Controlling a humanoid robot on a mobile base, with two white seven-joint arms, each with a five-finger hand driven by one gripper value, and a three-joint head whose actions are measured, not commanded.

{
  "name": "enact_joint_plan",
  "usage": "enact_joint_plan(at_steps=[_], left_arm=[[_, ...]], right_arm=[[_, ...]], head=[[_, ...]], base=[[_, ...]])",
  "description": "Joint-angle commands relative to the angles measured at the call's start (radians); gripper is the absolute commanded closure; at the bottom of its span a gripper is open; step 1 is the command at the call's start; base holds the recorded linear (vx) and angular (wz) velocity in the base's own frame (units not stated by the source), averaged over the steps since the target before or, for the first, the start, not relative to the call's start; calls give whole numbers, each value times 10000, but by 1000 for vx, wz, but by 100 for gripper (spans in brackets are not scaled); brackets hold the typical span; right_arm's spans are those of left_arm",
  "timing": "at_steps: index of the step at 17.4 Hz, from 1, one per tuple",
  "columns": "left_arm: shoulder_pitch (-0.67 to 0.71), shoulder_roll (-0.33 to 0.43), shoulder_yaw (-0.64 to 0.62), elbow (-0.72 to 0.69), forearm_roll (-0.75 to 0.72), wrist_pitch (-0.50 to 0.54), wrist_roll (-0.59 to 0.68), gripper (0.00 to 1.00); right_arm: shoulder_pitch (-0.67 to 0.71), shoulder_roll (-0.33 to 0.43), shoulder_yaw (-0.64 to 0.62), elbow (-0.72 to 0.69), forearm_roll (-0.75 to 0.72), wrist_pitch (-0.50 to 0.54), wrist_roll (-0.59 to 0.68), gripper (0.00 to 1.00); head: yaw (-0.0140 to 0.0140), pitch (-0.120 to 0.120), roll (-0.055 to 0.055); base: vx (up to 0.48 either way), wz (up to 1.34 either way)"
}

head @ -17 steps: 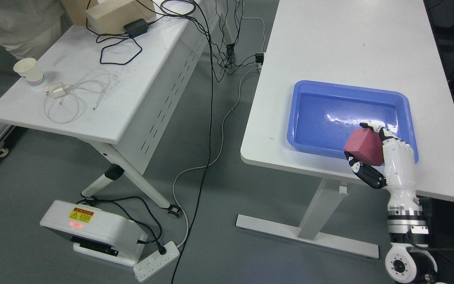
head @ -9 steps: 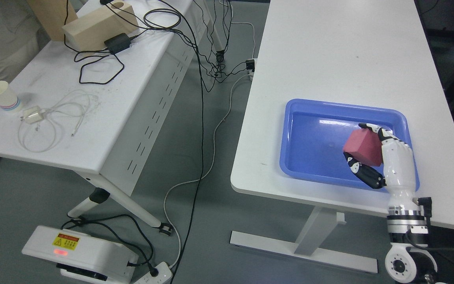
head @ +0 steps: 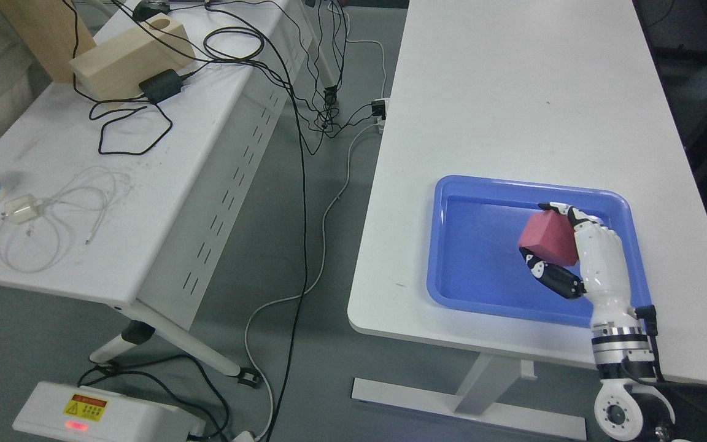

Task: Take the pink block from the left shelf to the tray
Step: 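Lower the pink cube into the blue tray and open the right hand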

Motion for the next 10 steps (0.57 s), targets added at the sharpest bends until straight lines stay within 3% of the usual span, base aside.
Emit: enact_joint_plan(at_steps=[1, 6, 10], left_arm=[[-215, 175, 0, -175, -15, -5, -5, 0], [-215, 175, 0, -175, -15, -5, -5, 0], [-215, 175, 0, -175, -15, -5, -5, 0]], right_arm=[[8, 83, 213, 62, -541, 308, 739, 46], [99, 113, 106, 62, -1753, 509, 1018, 23], [115, 144, 29, 62, -2566, 846, 895, 19]], head=[[0, 0, 0], [0, 0, 0], [0, 0, 0]], base=[[49, -32], [37, -10], [20, -4]])
